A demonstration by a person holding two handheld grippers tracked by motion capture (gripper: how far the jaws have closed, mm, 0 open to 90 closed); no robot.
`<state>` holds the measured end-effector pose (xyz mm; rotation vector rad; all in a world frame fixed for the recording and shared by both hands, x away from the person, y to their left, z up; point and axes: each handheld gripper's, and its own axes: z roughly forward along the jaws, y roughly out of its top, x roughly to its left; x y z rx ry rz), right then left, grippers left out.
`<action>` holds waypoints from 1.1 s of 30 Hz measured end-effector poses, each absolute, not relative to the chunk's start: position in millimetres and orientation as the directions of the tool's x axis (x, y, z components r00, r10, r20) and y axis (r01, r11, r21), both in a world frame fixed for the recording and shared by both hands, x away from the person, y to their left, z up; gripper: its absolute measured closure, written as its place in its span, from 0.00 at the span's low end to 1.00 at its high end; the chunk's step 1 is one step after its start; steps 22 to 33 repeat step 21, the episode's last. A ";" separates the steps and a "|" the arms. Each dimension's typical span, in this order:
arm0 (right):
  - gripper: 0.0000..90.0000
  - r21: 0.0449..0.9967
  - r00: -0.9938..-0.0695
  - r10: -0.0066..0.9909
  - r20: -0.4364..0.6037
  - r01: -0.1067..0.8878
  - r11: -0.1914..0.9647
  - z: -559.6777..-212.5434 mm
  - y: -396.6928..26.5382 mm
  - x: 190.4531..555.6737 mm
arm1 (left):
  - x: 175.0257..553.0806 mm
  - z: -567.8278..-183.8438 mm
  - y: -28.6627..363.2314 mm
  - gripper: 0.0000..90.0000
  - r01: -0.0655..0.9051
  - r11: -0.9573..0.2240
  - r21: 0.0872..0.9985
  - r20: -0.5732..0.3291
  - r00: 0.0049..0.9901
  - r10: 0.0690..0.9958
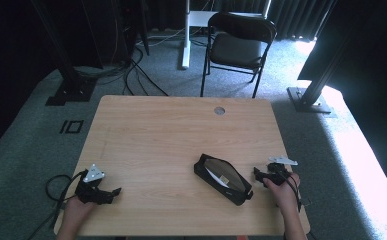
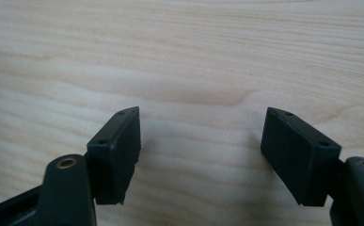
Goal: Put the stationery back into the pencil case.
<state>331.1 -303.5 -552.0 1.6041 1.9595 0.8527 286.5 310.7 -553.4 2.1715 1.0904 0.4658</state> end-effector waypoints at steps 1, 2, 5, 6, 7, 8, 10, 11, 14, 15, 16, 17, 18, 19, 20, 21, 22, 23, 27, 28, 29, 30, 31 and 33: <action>0.30 0.718 -0.210 0.977 0.034 0.686 0.122 -552.5 -303.0 330.0 | 286.5 -553.4 310.7 0.02 0.574 -0.438 0.691 0.022 0.590 0.807; 0.29 0.722 -0.212 0.977 0.033 0.681 0.123 -553.4 -302.6 328.8 | 286.5 -553.4 310.7 0.02 0.574 -0.439 0.691 0.022 0.590 0.807; 0.25 0.738 -0.211 0.977 0.016 0.662 0.131 -556.6 -300.7 323.8 | 286.5 -553.4 310.7 0.02 0.574 -0.439 0.691 0.022 0.590 0.807; 0.24 0.742 -0.215 0.977 0.016 0.657 0.132 -557.6 -300.4 322.6 | 286.5 -553.4 310.7 0.02 0.574 -0.439 0.691 0.022 0.590 0.807; 0.24 0.742 -0.212 0.977 0.013 0.657 0.132 -557.7 -300.3 321.5 | 286.5 -553.4 310.7 0.02 0.574 -0.439 0.691 0.022 0.590 0.807; 0.23 0.743 -0.204 0.979 0.014 0.657 0.126 -557.8 -300.0 320.6 | 286.5 -553.4 310.7 0.02 0.574 -0.439 0.691 0.022 0.590 0.807; 0.23 0.742 -0.192 0.981 0.016 0.660 0.117 -557.9 -300.1 319.6 | 286.5 -553.4 310.7 0.02 0.574 -0.439 0.691 0.022 0.590 0.807; 0.23 0.742 -0.189 0.982 0.015 0.660 0.116 -557.9 -299.9 319.4 | 286.5 -553.4 310.7 0.02 0.574 -0.439 0.691 0.022 0.590 0.807; 0.22 0.742 -0.179 0.984 0.017 0.661 0.107 -558.0 -299.4 319.1 | 286.6 -553.4 310.6 0.02 0.575 -0.438 0.691 0.021 0.589 0.808; 0.21 0.742 -0.176 0.984 0.017 0.662 0.106 -558.0 -299.5 319.5 | 287.0 -553.4 310.3 0.02 0.575 -0.438 0.691 0.021 0.590 0.807; 0.20 0.741 -0.173 0.985 0.016 0.663 0.105 -558.1 -299.7 319.8 | 287.3 -553.4 310.2 0.02 0.575 -0.438 0.691 0.022 0.589 0.808; 0.18 0.739 -0.166 0.986 0.016 0.666 0.100 -558.1 -299.7 320.3 | 287.4 -553.4 310.1 0.02 0.575 -0.437 0.692 0.021 0.589 0.808; 0.16 0.736 -0.155 0.988 0.017 0.671 0.092 -558.3 -299.8 320.8 | 287.4 -553.4 310.1 0.02 0.575 -0.437 0.692 0.022 0.589 0.808; 0.15 0.734 -0.147 0.989 0.016 0.674 0.088 -558.4 -300.3 321.2 | 287.4 -553.4 310.1 0.02 0.575 -0.437 0.692 0.022 0.589 0.808; 0.15 0.733 -0.139 0.990 0.017 0.675 0.082 -558.4 -300.4 321.3 | 287.4 -553.4 310.1 0.02 0.575 -0.437 0.692 0.022 0.589 0.808; 0.15 0.733 -0.139 0.990 0.017 0.675 0.082 -558.4 -300.4 321.3 | 287.4 -553.4 310.1 0.02 0.575 -0.437 0.692 0.022 0.589 0.808; 0.15 0.733 -0.139 0.990 0.017 0.675 0.082 -558.4 -300.4 321.3 | 287.4 -553.4 310.1 0.02 0.575 -0.437 0.692 0.022 0.589 0.808; 0.15 0.733 -0.139 0.990 0.017 0.675 0.082 -558.4 -300.4 321.3 | 287.4 -553.4 310.1 0.02 0.575 -0.437 0.692 0.022 0.589 0.808; 0.15 0.733 -0.139 0.990 0.017 0.675 0.082 -558.4 -300.4 321.3 | 287.4 -553.4 310.1 0.02 0.575 -0.437 0.692 0.022 0.589 0.808; 0.15 0.733 -0.139 0.990 0.017 0.675 0.082 -558.4 -300.4 321.3 | 287.4 -553.4 310.1 0.02 0.575 -0.437 0.692 0.022 0.589 0.808; 0.15 0.733 -0.139 0.990 0.017 0.675 0.082 -558.4 -300.4 321.3 | 287.4 -553.4 310.1 0.02 0.575 -0.437 0.692 0.022 0.589 0.808; 0.15 0.733 -0.139 0.990 0.017 0.675 0.082 -558.4 -300.4 321.3 | 287.4 -553.4 310.1 0.02 0.575 -0.437 0.692 0.022 0.589 0.808; 0.15 0.733 -0.139 0.990 0.017 0.675 0.082 -558.4 -300.4 321.3 | 287.4 -553.4 310.1 0.02 0.575 -0.437 0.692 0.022 0.589 0.808; 0.15 0.733 -0.139 0.990 0.017 0.675 0.082 -558.4 -300.4 321.3 | 287.4 -553.4 310.1 0.02 0.575 -0.437 0.692 0.022 0.589 0.808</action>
